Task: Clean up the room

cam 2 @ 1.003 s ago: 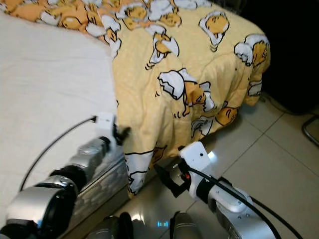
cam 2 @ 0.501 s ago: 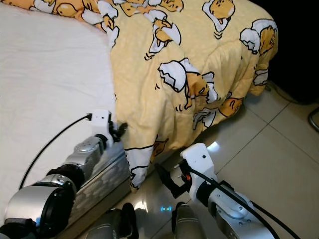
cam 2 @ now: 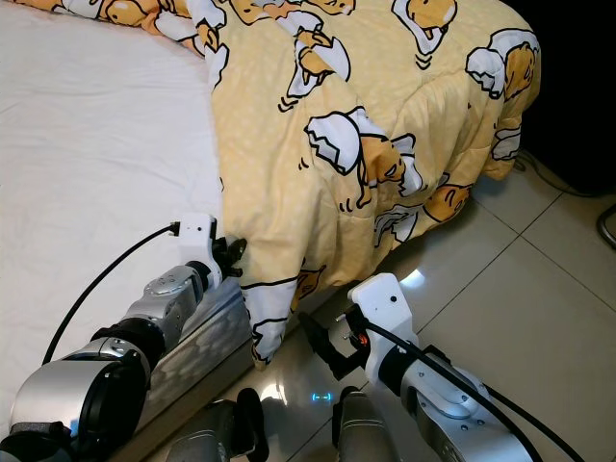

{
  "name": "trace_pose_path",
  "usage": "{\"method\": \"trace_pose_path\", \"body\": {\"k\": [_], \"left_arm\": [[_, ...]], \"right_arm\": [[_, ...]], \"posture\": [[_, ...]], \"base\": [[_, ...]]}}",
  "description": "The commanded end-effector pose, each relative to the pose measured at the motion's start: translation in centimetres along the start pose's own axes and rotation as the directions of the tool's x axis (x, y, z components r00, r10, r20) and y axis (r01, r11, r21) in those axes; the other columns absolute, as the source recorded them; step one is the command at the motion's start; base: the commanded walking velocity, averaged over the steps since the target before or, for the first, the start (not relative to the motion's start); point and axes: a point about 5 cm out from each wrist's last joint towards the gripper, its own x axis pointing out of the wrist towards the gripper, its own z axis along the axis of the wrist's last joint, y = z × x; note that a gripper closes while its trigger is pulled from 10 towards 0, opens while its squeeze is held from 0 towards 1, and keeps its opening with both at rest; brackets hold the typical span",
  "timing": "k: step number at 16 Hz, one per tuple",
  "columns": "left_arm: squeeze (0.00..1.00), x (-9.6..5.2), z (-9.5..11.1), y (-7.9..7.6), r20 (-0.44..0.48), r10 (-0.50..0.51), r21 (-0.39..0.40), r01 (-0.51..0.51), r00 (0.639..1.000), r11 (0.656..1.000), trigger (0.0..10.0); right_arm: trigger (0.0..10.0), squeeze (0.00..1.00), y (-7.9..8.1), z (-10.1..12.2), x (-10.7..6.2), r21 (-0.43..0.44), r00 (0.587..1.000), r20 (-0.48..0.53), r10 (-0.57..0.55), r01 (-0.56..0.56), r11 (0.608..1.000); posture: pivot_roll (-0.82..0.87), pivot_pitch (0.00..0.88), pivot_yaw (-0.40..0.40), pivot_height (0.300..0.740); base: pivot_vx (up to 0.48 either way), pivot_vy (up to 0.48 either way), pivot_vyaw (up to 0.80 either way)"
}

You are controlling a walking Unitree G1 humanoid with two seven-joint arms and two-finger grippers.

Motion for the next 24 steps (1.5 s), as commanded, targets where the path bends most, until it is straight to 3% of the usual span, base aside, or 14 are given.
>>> {"method": "trace_pose_path", "body": {"k": [1, 6, 9, 14, 17, 18, 19, 20, 21, 22, 23, 24], "left_arm": [[0.0, -0.1, -0.2, 0.3, -0.006, 0.004, -0.035, -0.004, 1.0, 0.999, 0.0], [0.0, 0.1, 0.2, -0.6, 0.032, -0.07, -0.087, 0.073, 0.997, 0.994, 0.0], [0.0, 0.0, -0.8, -1.5, 0.008, -0.139, -0.09, 0.139, 0.99, 0.986, 0.0], [0.0, -0.1, -0.5, -1.1, 0.029, -0.156, -0.087, 0.158, 0.987, 0.984, 0.0], [0.0, -0.5, -1.0, -1.1, -0.028, -0.241, 0.069, 0.243, 0.97, 0.968, 0.0], [0.0, -1.0, -2.2, -1.4, -0.116, -0.329, 0.174, 0.345, 0.937, 0.922, 0.0], [0.0, -2.2, -5.1, -2.1, -0.264, -0.471, 0.214, 0.528, 0.842, 0.822, 0.0], [0.0, -3.4, -7.3, -2.6, -0.358, -0.544, 0.215, 0.634, 0.759, 0.743, 0.0], [0.0, -4.0, -8.3, -3.0, -0.392, -0.577, 0.211, 0.681, 0.716, 0.701, 0.0], [0.0, -5.5, -10.3, -4.6, -0.438, -0.676, 0.159, 0.791, 0.593, 0.591, 0.0], [0.0, -6.6, -11.4, -6.0, -0.451, -0.738, 0.122, 0.854, 0.502, 0.506, 0.0], [0.0, -7.2, -12.0, -6.8, -0.461, -0.763, 0.099, 0.881, 0.452, 0.462, 0.0]], "right_arm": [[10.0, 0.0, 0.1, 0.0, -0.1, 0.008, 1.0, 0.001, 0.01, -0.01, 1.0], [10.0, 0.0, 0.0, -0.3, 0.0, 0.0, 1.0, -0.005, 0.012, -0.012, 1.0], [10.0, 0.0, -0.2, -0.1, 0.1, -0.01, 1.0, 0.002, 0.01, -0.01, 1.0], [10.0, 0.0, -0.4, -0.1, 0.2, -0.017, 1.0, 0.008, 0.006, -0.006, 1.0], [10.0, 0.0, -0.3, -0.3, 0.2, -0.015, 1.0, 0.008, 0.007, -0.007, 1.0], [10.0, 0.0, -0.2, -0.3, 0.2, -0.014, 1.0, 0.009, 0.005, -0.005, 1.0], [10.0, 0.0, -0.2, -0.4, 0.2, -0.012, 1.0, 0.008, 0.005, -0.005, 1.0], [10.0, 0.0, -0.2, -0.5, 0.2, -0.011, 1.0, 0.007, 0.005, -0.005, 1.0], [10.0, 0.0, -0.2, -0.6, 0.1, -0.01, 1.0, 0.006, 0.006, -0.006, 1.0], [10.0, 0.0, -0.2, -0.7, 0.1, -0.009, 1.0, 0.001, 0.008, -0.008, 1.0], [10.0, 0.0, -0.1, -0.8, 0.0, -0.009, 1.0, -0.002, 0.01, -0.01, 1.0], [10.0, 0.0, -0.1, -0.9, 0.0, -0.009, 1.0, -0.003, 0.012, -0.012, 1.0]], "posture": [[-0.31, 0.283, 0.113, 0.74], [-0.31, 0.268, 0.114, 0.74], [-0.31, 0.249, 0.118, 0.74], [-0.3, 0.232, 0.12, 0.74], [-0.29, 0.229, 0.13, 0.74], [-0.29, 0.227, 0.13, 0.74], [-0.28, 0.229, 0.129, 0.74], [-0.27, 0.229, 0.129, 0.74], [-0.27, 0.227, 0.129, 0.74], [-0.27, 0.219, 0.126, 0.74], [-0.27, 0.217, 0.125, 0.74], [-0.27, 0.217, 0.126, 0.74]], "base": [[0.0, 0.0, 0.0], [0.0, 0.0, 0.0], [0.0, 0.0, 0.0], [0.0, 0.0, 0.0], [0.0, 0.0, 0.0], [0.0, 0.0, 0.0], [0.0, 0.0, 0.0], [0.0, 0.0, 0.0], [0.0, 0.0, 0.0], [0.0, 0.0, 0.0], [0.0, 0.0, 0.0], [0.0, 0.0, 0.0]]}}
